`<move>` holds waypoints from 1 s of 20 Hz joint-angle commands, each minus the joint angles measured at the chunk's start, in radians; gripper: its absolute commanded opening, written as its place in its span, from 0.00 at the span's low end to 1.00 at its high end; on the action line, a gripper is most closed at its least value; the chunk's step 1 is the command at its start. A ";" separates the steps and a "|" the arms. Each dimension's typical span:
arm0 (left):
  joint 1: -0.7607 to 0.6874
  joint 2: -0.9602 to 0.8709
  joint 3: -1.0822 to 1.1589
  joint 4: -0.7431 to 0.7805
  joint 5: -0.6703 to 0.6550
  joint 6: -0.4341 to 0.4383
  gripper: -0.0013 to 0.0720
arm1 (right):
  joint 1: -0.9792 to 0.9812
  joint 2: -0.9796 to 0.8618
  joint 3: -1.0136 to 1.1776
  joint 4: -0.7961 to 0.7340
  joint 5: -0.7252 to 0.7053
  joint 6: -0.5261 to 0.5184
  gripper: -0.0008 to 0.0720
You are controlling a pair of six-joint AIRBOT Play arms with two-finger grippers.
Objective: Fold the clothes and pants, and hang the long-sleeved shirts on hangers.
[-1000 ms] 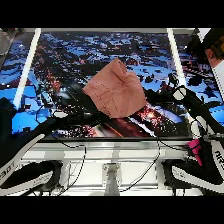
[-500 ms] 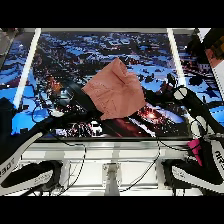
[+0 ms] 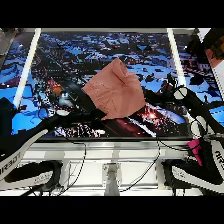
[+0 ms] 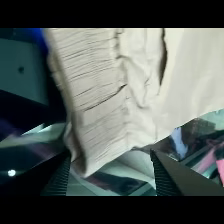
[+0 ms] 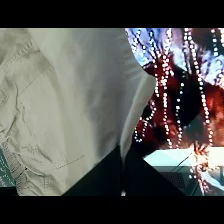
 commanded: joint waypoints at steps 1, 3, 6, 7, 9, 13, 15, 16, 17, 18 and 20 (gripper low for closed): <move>-0.013 -0.039 0.060 -0.013 -0.012 -0.014 0.46 | -0.001 0.000 0.000 -0.009 -0.002 0.000 0.03; 0.005 -0.024 0.084 -0.011 -0.042 -0.017 0.06 | -0.001 0.000 0.001 -0.011 -0.002 0.000 0.03; 0.017 0.003 0.093 -0.002 -0.023 -0.016 0.03 | -0.001 0.000 0.003 -0.013 -0.024 0.001 0.03; 0.026 0.010 0.093 0.016 -0.016 -0.016 0.03 | -0.001 0.000 0.003 -0.014 -0.037 0.001 0.03; 0.060 0.039 0.093 0.076 -0.010 -0.018 0.03 | -0.002 0.000 0.003 -0.035 -0.057 0.001 0.09; 0.157 0.119 0.093 0.279 -0.014 -0.128 0.03 | -0.002 0.000 0.003 -0.103 -0.092 0.009 0.81; 0.183 0.143 0.093 0.375 -0.020 -0.191 0.03 | -0.002 0.000 0.005 -0.106 -0.129 0.011 0.70; 0.188 0.148 0.093 0.398 -0.030 -0.196 0.03 | -0.002 0.000 0.005 -0.105 -0.121 0.028 0.55; 0.190 0.148 0.093 0.409 -0.037 -0.199 0.03 | -0.004 -0.002 0.005 -0.104 -0.094 0.038 0.55; 0.190 0.148 0.093 0.421 -0.037 -0.201 0.03 | -0.016 -0.007 0.005 -0.092 -0.053 0.037 0.55; 0.190 0.148 0.093 0.421 -0.037 -0.201 0.03 | -0.086 -0.021 0.005 -0.023 0.066 -0.011 0.57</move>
